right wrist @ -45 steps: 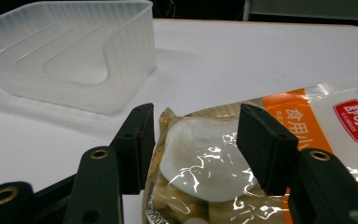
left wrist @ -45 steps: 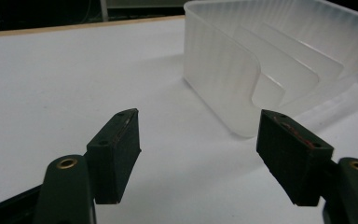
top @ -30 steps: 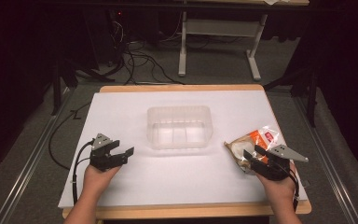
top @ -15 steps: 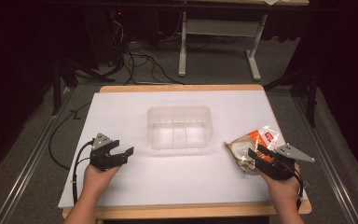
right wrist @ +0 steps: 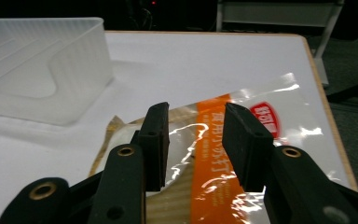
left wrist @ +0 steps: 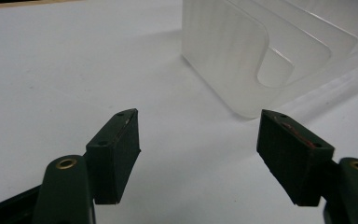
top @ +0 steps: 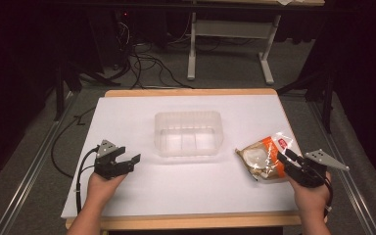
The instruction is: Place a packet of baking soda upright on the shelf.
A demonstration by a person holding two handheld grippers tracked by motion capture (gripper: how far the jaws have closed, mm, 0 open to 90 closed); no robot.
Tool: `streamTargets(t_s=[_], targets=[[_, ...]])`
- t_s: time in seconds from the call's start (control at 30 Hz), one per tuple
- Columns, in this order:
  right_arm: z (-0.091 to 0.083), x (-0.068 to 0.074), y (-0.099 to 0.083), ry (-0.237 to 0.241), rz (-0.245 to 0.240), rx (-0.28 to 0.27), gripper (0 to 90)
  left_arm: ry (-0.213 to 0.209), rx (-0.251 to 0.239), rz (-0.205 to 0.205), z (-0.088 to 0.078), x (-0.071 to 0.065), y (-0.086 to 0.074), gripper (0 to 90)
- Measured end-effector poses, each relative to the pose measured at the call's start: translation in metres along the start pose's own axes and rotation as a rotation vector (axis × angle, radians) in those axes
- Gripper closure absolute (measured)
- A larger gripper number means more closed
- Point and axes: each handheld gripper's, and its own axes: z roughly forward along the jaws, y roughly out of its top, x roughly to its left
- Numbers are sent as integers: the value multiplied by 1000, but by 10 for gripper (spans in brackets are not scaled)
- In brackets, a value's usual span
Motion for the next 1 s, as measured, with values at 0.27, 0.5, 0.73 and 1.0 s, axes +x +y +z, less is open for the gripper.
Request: streamTargets(t_s=[0.27,0.5,0.73,1.0], targets=[[-8,-23,-4,-63,54,-8,579,2,2,7,0,-1,0,303],[-8,-36,-9,-87,87,7,516,0,6,16,1,-1,0,303],[-4,-46,-14,-114,131,43,399,2,11,22,1,-2,0,303],[3,-57,-19,-102,195,78,222,1,19,33,3,-3,0,303]])
